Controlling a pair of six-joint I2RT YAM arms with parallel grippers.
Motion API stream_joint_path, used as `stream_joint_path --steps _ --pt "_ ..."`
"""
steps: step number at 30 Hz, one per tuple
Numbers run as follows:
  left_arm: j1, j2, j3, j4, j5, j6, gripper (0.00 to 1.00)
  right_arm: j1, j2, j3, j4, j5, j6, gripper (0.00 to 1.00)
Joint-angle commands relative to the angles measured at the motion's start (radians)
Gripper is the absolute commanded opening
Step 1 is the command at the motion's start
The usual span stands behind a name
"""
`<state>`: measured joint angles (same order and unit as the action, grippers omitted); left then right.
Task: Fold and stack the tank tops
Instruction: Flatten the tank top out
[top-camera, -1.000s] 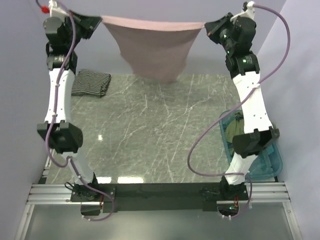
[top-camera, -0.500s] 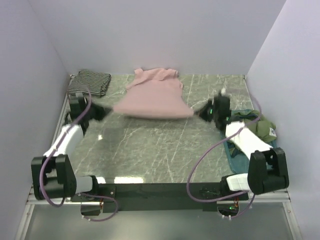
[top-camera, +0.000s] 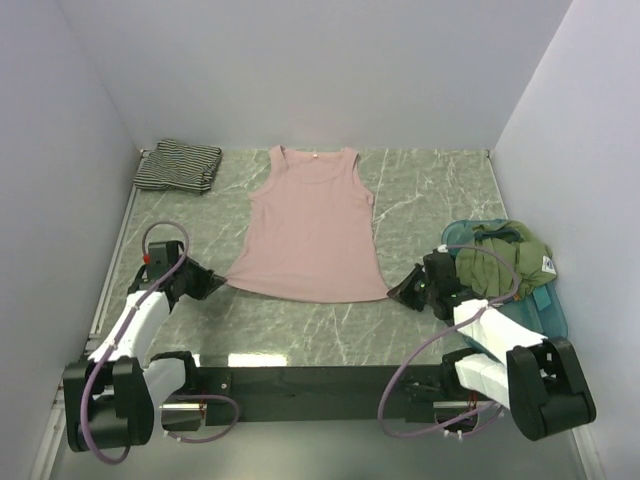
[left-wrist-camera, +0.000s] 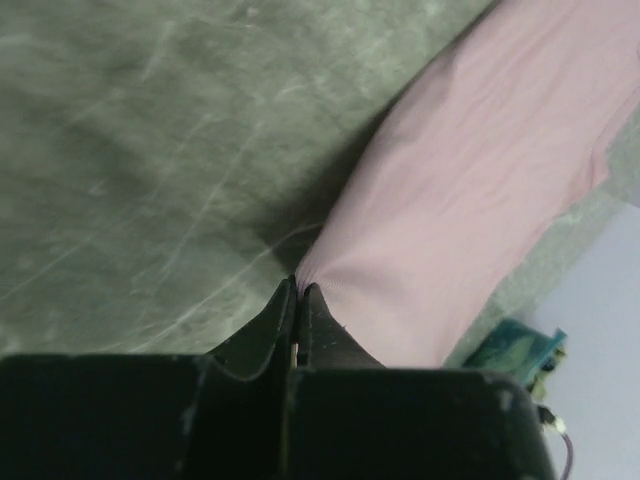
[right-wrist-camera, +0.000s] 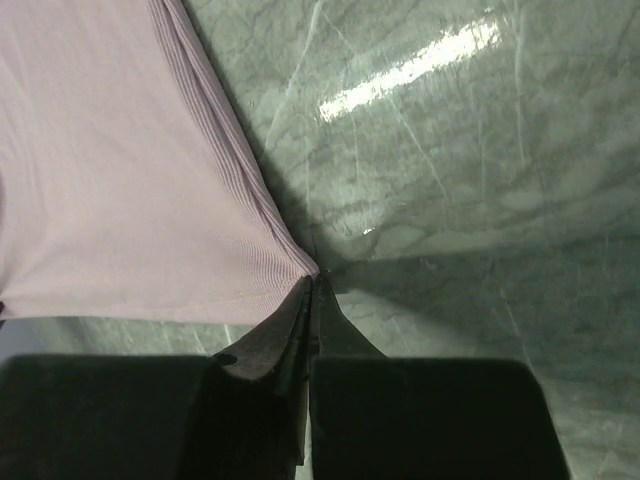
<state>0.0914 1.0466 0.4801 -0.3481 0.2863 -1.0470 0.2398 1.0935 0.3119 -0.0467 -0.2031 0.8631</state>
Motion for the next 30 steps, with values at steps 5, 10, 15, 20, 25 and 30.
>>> stream_joint_path --steps 5,10,15,20,25,30 --pt "0.007 -0.01 0.066 -0.183 -0.228 0.048 0.01 0.085 -0.101 -0.02 -0.065 0.05 0.014 0.0" --pt "0.03 0.128 0.126 -0.146 -0.278 0.064 0.01 0.311 -0.161 -0.007 -0.108 0.154 0.122 0.0" --pt "0.12 0.285 0.202 -0.126 -0.337 0.082 0.01 0.553 -0.066 0.021 -0.042 0.192 0.247 0.0" --pt "0.289 0.357 0.297 -0.127 -0.342 0.1 0.01 0.757 0.144 0.162 0.041 0.202 0.295 0.0" --pt "0.361 0.418 0.437 -0.126 -0.305 0.097 0.01 0.855 0.357 0.419 0.04 0.177 0.203 0.0" --pt "0.363 0.484 0.489 -0.115 -0.296 0.073 0.01 0.865 0.572 0.577 0.117 0.041 0.182 0.0"
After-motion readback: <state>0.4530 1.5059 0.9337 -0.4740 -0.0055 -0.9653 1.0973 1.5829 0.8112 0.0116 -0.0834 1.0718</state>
